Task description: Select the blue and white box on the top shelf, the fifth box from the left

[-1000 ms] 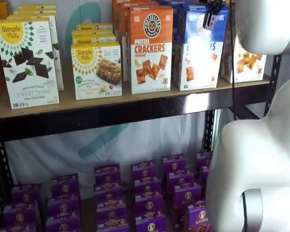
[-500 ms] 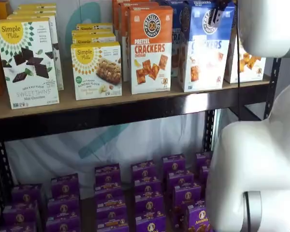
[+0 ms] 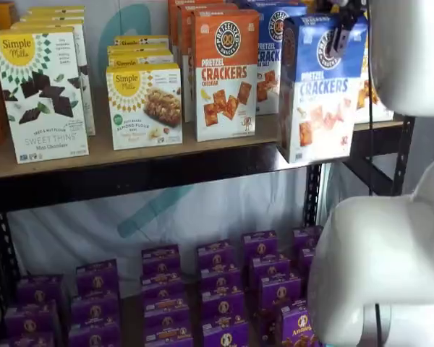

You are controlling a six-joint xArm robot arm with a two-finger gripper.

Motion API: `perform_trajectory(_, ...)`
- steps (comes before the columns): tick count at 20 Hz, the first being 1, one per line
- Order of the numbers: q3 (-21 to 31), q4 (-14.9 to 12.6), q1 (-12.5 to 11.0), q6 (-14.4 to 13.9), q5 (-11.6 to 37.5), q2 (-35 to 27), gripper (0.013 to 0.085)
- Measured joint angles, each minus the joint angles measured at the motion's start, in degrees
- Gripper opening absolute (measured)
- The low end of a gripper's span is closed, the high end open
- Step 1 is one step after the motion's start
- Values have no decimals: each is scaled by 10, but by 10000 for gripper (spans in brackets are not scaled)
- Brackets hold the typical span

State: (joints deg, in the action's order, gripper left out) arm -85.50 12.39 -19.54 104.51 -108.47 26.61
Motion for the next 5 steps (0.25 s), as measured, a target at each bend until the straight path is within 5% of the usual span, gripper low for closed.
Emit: perform_trajectory(5, 49, 4, -18, 15, -8, 48, 570)
